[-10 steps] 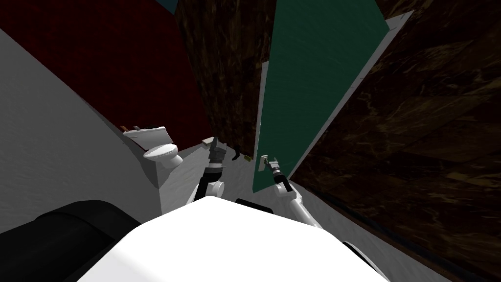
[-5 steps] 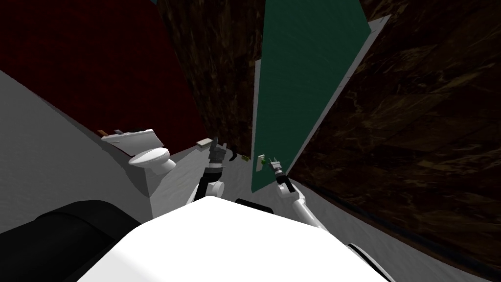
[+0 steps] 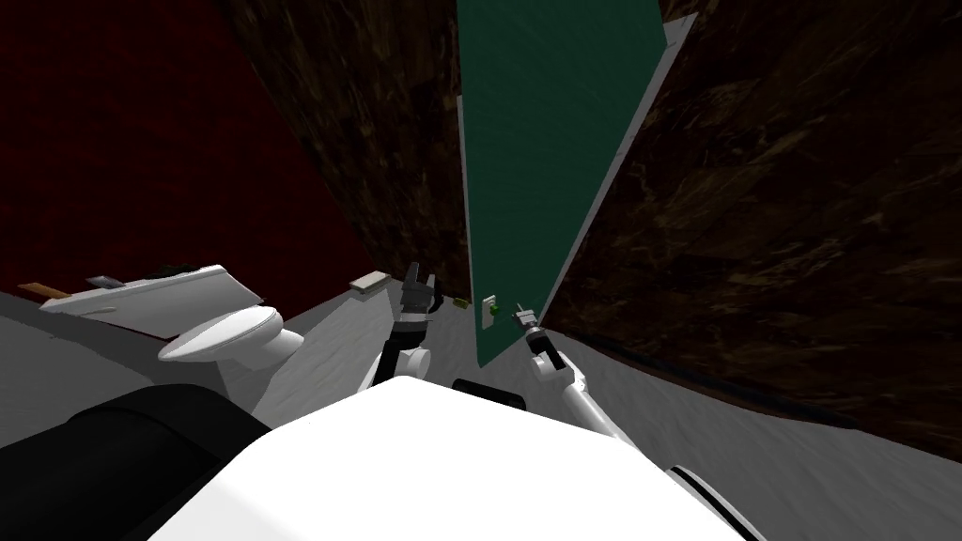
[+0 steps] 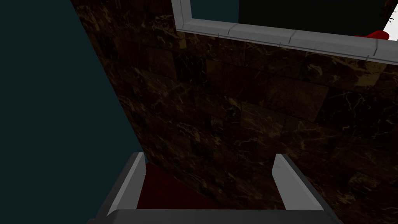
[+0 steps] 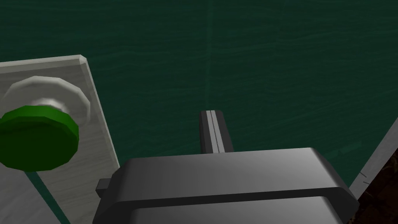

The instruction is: Pull the door open

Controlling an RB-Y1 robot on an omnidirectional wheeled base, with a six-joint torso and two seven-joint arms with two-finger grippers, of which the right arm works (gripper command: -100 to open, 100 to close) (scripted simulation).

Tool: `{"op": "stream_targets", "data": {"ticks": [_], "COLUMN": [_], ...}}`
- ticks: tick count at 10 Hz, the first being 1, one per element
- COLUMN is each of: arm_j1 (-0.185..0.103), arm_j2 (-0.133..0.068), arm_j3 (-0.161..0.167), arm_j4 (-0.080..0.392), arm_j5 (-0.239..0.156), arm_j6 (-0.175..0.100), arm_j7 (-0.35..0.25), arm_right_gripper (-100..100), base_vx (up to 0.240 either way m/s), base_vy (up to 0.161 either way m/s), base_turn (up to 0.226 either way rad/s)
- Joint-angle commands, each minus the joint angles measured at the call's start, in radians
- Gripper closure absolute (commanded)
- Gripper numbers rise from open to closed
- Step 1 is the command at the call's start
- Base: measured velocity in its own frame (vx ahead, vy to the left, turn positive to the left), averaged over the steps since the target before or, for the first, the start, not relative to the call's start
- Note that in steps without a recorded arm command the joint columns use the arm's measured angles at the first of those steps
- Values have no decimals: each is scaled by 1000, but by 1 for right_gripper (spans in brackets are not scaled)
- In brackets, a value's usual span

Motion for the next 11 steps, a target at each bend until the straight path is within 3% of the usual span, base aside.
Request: {"op": "stream_targets", "data": {"ticks": [1, 2, 6, 11], "arm_j1": [9, 11, 18, 25], "arm_j2": [-3, -6, -13, -21], "arm_j3": [30, 61, 129, 215], "arm_j4": [-27, -46, -86, -137], "arm_j5": [9, 17, 36, 60], "arm_j6": [11, 19, 35, 56], "arm_j7": [-8, -18, -39, -65], "arm_right_gripper": [-100, -100, -100, -100], "base_vx": [-21, -48, -43, -27], "base_vy": [57, 36, -2, -68], "base_turn": [-194, -241, -118, -64]}}
